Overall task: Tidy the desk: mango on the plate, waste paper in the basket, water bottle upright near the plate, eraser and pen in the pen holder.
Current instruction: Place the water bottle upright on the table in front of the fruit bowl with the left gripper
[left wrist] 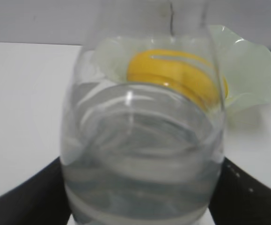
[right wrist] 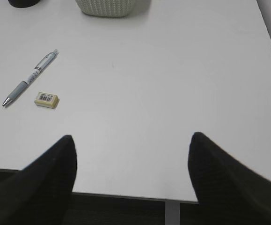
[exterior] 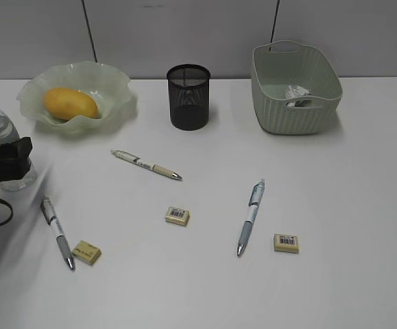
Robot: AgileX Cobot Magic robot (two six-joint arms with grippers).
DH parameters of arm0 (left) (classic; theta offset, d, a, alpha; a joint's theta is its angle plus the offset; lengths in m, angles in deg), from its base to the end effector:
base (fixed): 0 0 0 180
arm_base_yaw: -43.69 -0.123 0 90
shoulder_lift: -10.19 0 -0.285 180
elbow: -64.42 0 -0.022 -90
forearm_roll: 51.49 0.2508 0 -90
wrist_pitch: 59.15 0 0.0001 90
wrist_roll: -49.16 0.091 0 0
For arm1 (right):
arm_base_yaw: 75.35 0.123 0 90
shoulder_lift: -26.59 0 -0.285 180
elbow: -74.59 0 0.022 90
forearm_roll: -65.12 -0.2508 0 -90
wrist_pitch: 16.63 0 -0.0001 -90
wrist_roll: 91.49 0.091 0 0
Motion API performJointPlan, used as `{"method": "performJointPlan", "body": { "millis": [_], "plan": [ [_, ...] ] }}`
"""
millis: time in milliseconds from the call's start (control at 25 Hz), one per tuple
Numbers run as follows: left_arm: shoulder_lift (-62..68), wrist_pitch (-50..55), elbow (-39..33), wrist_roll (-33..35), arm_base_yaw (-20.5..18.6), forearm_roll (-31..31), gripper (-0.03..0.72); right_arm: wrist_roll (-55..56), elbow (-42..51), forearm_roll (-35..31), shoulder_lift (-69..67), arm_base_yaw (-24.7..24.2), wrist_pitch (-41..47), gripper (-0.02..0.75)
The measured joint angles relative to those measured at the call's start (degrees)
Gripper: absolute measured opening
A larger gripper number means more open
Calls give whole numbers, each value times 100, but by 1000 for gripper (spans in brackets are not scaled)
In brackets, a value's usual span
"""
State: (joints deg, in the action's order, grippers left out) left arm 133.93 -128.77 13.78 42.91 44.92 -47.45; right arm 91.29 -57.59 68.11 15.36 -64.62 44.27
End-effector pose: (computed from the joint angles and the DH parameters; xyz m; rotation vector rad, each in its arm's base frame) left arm 0.2923 -0.0123 0.0893 -0.0111 1.8307 -0.1350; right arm 0.0037 -0.0035 0.2809 -0.1441 2.0884 0.0796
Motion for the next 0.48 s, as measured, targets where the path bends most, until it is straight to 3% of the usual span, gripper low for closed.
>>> {"method": "performJointPlan", "body": {
  "millis": [480],
  "plan": [
    [-409, 37, -592, 31, 0, 7, 636, 0, 0, -5, 0, 0, 0, 585]
  ]
}}
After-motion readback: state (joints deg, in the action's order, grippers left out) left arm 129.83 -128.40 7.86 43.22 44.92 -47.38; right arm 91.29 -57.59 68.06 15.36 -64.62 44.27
